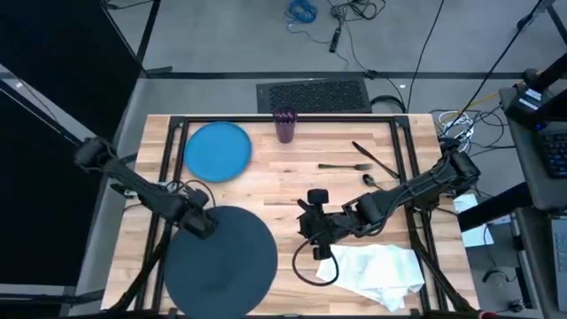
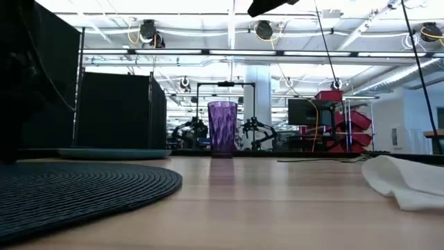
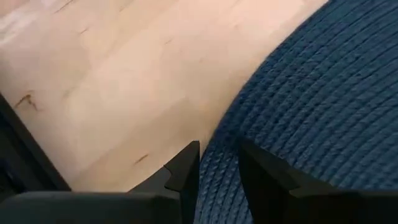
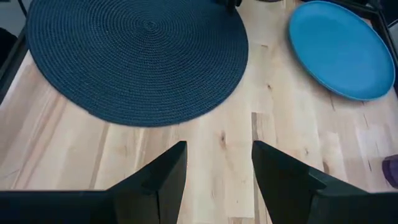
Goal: Set table place
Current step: Move the dark blue placemat to the center of the table
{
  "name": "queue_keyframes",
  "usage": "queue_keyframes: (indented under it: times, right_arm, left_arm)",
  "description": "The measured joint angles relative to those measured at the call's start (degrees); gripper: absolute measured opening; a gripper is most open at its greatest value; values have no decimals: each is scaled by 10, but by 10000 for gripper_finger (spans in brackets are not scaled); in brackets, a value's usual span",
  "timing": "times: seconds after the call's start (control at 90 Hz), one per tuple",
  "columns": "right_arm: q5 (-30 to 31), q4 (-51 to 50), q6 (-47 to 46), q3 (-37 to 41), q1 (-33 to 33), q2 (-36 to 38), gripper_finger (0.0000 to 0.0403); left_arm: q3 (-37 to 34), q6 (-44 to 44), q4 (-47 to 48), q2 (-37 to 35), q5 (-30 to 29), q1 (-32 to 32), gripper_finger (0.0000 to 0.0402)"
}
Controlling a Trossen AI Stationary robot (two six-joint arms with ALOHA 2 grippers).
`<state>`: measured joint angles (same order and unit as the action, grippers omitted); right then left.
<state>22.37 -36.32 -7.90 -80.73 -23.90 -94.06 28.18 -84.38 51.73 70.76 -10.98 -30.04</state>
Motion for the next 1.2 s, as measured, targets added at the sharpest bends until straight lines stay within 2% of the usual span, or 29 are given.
queue_keyframes:
  times: [0.211,0.411,0.622,0.856,1.056,1.2]
  right_arm:
    - [0,0,0,0,0,0,169]
    - [0,0,0,0,0,0,169]
    - [0,0,0,0,0,0,169]
    - [0,-16,-7,0,-2,0,169]
    - [2,-85,-59,0,-3,5,169]
    - [4,-109,-100,0,-6,16,169]
  left_arm:
    - [1,63,-109,22,4,15,90]
    - [1,87,-174,35,-11,40,51]
    - [-1,184,-326,70,-23,99,7]
    - [3,290,-484,143,-13,176,1]
    - [48,399,-563,193,-3,242,0]
    - [113,476,-566,239,27,281,0]
